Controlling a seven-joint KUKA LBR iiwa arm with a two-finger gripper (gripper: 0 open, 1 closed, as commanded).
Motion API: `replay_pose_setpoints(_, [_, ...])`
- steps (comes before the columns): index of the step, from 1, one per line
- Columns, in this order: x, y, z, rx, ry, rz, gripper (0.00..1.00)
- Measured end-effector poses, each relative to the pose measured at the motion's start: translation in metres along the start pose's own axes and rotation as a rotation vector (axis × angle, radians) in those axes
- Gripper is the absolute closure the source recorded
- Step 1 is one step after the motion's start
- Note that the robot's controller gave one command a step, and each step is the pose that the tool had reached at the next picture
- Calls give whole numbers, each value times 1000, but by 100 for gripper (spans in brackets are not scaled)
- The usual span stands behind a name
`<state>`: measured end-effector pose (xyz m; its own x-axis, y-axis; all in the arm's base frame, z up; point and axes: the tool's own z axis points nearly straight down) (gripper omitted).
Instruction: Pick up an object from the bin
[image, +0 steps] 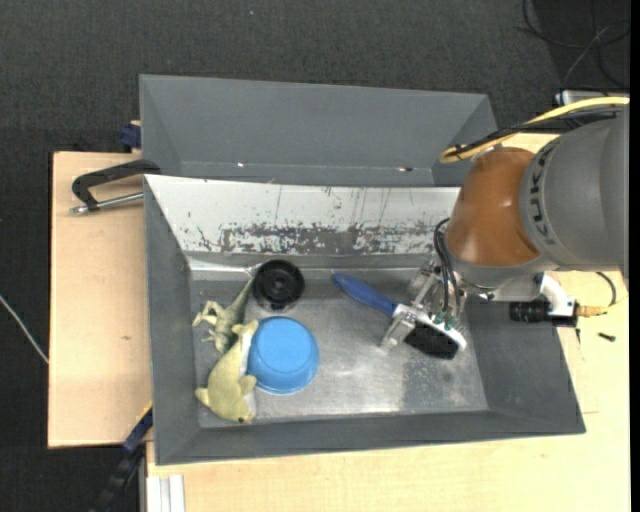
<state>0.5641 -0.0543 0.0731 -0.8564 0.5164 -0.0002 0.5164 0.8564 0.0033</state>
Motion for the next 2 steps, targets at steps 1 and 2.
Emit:
replay_pose_setpoints(1, [-1,1,-1,1,-1,-2,0])
replay_pose_setpoints(2, [1,3,-4,0,8,-4,100])
